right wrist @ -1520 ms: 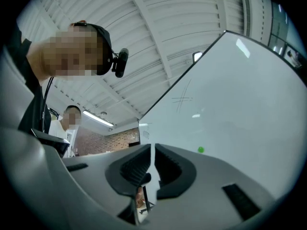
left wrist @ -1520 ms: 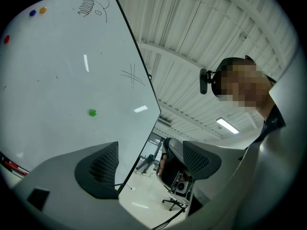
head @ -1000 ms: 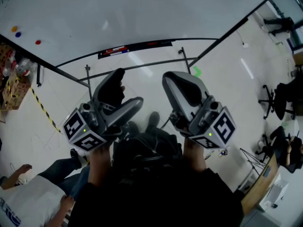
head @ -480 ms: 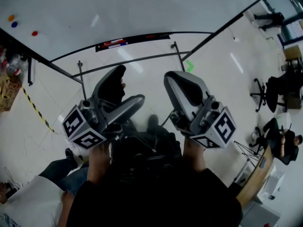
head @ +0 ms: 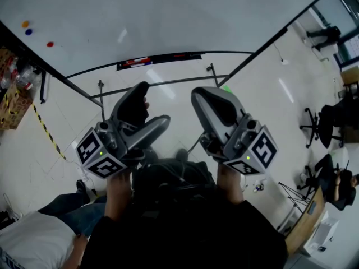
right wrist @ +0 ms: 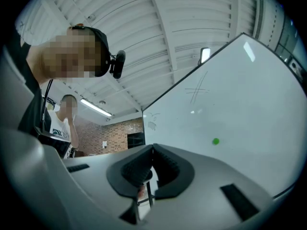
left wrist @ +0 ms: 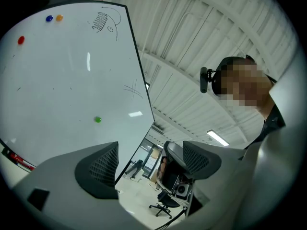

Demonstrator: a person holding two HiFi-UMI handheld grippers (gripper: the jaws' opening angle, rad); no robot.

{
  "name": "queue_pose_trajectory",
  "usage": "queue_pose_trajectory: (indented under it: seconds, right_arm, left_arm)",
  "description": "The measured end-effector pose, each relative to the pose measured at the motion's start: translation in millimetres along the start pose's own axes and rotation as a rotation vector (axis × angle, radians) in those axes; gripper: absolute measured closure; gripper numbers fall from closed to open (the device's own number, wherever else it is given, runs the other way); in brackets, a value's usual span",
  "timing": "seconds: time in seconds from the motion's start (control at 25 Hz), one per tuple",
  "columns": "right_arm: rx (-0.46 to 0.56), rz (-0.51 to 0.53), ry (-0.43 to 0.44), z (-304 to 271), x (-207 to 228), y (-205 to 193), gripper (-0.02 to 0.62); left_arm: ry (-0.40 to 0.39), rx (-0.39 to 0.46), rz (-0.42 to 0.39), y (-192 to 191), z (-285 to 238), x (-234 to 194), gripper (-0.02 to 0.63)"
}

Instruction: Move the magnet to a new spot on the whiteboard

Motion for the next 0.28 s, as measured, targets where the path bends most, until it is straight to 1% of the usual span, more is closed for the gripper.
queue_pose_trajectory:
  seconds: [0.16, 0.28]
  right_arm:
    - [0.017, 0.001, 0.001, 15, 15, 6, 0.578]
    - [0.014, -0.041, 0.011, 29, 24, 4, 0.578]
  left_arm:
    - [0.008, -0.005, 0.006, -10, -18, 3, 0.193]
    - [0.015, -0.007, 0.013, -20, -27, 5, 0.193]
Point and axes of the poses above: the fingertips, and each gripper's own axes: z backward along the fingers, x to its right, y out of its top, the point moved 9 cm from there along z, backward along the fingers, and after that the axes turned 3 degrees about -x, right-handed, at the moved point
